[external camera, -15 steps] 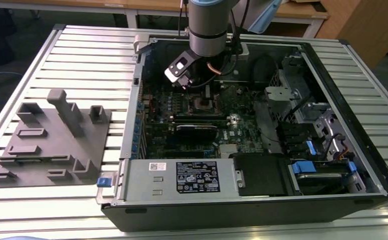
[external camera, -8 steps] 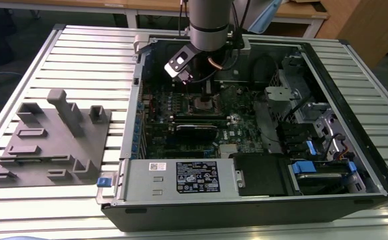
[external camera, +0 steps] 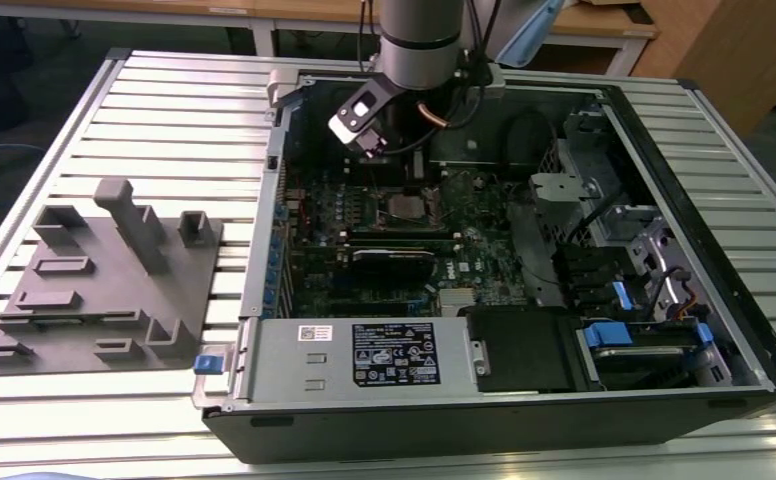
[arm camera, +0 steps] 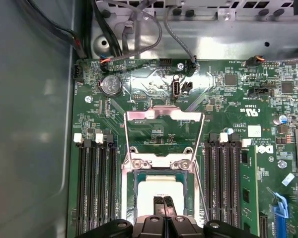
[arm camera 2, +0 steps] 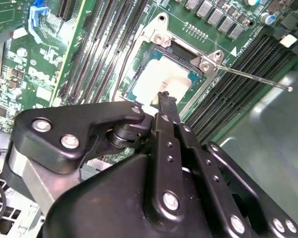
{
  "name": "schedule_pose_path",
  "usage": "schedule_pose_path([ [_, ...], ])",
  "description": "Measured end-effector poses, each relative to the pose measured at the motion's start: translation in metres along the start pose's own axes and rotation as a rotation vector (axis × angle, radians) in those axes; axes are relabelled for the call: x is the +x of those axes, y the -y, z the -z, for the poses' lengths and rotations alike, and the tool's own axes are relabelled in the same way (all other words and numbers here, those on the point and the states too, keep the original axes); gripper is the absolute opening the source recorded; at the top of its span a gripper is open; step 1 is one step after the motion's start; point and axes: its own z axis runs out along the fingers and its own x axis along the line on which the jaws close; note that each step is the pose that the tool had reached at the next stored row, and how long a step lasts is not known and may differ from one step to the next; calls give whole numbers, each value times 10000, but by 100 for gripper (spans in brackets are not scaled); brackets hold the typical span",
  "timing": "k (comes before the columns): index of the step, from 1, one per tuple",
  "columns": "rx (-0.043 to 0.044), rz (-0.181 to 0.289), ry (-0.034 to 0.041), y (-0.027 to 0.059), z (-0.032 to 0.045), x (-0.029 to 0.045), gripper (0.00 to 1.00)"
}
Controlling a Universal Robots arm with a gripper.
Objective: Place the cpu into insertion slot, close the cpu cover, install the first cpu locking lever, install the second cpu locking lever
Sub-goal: 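Place the cpu into insertion slot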
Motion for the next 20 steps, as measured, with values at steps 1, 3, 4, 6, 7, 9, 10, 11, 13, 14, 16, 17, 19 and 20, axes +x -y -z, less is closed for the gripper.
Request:
schedule_pose_path([
  [1,0,0,0,0,4,0,11],
  [3,-2,0,-4,-1,4,1,11],
  [4,0,0,-1,-1,10,0,11],
  [6,0,0,-1,-1,14,0,11],
  [7,-1,0,0,-1,14,0,11],
  [9,0,0,-1,-1,15,0,11],
  [10,-1,0,-2,-1,15,0,11],
  [11,0,0,0,-1,15,0,11],
  [13,0,0,-1,-1,15,0,11],
  [14,-1,0,-1,-1,15,0,11],
  [16,13,1,0,-2,16,0,11],
  [17,58,2,1,-2,16,0,11],
  [19,291,0,7,-1,12,0,11],
  [20,413,0,9,-2,11,0,11],
])
